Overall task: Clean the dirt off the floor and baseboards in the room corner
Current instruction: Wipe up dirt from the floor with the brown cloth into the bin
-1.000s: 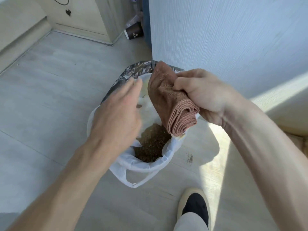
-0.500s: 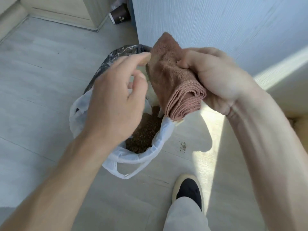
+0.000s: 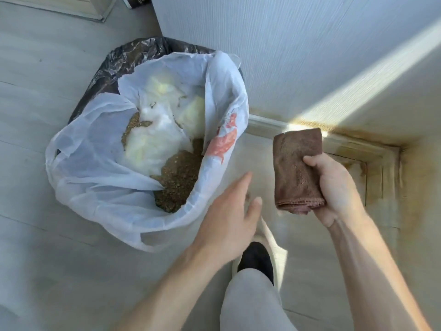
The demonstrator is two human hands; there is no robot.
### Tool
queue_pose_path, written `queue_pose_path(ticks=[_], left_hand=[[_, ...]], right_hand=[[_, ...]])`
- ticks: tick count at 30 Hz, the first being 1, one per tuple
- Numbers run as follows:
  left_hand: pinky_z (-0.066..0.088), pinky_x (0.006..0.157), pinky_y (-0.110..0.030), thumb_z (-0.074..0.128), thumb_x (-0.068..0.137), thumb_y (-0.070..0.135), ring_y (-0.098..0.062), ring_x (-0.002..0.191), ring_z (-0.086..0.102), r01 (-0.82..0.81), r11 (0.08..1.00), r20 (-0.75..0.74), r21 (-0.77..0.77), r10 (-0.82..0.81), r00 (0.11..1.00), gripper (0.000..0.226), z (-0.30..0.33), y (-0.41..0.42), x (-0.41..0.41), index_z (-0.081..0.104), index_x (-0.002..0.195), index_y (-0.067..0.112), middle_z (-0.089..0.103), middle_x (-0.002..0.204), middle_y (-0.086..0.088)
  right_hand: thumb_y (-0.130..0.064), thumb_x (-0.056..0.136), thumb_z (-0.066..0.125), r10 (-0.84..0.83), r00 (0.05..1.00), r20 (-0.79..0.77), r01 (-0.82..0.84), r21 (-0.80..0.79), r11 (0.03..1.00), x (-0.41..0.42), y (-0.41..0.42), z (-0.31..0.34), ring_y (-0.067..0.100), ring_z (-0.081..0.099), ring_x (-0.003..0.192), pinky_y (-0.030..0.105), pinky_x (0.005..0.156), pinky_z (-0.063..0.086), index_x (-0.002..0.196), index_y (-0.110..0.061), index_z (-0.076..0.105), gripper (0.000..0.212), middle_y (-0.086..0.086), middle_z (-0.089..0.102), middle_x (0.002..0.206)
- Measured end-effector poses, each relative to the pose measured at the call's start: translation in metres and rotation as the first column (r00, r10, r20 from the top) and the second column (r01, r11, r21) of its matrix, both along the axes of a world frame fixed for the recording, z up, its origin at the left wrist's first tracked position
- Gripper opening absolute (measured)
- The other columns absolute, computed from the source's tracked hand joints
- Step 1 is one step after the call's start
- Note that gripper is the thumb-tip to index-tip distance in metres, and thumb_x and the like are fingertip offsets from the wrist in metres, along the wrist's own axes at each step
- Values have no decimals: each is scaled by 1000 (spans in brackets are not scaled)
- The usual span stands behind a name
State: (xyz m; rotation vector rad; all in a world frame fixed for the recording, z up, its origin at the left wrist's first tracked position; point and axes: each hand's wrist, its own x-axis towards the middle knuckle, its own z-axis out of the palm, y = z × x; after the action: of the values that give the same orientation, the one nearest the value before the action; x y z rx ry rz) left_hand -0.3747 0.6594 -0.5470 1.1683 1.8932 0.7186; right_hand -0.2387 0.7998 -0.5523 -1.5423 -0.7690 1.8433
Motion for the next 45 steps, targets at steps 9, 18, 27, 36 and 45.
queue_pose_path(ticks=[9, 18, 27, 36, 45], left_hand=[[7, 129, -46, 36, 96, 34, -15, 159, 0, -240, 964, -26, 112, 245, 969, 78, -121, 77, -33, 2, 165, 20, 1, 173, 0], [11, 129, -36, 46, 95, 27, -13, 158, 10, -627, 777, -28, 56, 629, 777, 85, -128, 50, -124, -2, 165, 20, 6, 173, -2], [37, 106, -24, 49, 104, 16, -12, 127, 54, -603, 796, -1, -49, 603, 797, 65, -134, -4, -104, 21, 162, 26, 44, 155, 6], [48, 101, -36, 48, 105, 20, -14, 113, 60, -584, 797, 55, -150, 597, 800, 57, -125, -67, -59, 31, 158, 32, 55, 139, 15], [54, 94, -46, 49, 103, 20, -12, 103, 66, -576, 785, 40, -227, 599, 800, 54, -125, -83, -45, 37, 153, 36, 60, 126, 23]], right_hand=[[-9, 96, 60, -7, 993, 117, 33, -223, 974, 16, -10, -93, 39, 74, 99, 50, 85, 62, 119, 1, 67, 25, 23, 76, 106], [-5, 96, 50, 200, 933, 299, -191, -59, 980, -6, -14, -128, 27, 67, 91, 48, 78, 61, 107, -16, 66, 23, 17, 71, 107], [-9, 93, 50, 404, 833, 377, -485, 151, 861, -24, -19, -133, 16, 61, 98, 33, 87, 48, 128, -29, 64, 43, -9, 68, 107], [-54, 104, 44, 148, 92, 985, -990, 107, -96, -21, -36, -193, 31, -3, 159, 57, 127, 9, 164, -31, 18, 70, 3, 7, 173], [-45, 108, 35, 116, 98, 988, -941, 130, -312, -82, -69, -208, 33, -1, 159, 55, 127, 11, 165, -29, 18, 61, 5, 6, 173]])
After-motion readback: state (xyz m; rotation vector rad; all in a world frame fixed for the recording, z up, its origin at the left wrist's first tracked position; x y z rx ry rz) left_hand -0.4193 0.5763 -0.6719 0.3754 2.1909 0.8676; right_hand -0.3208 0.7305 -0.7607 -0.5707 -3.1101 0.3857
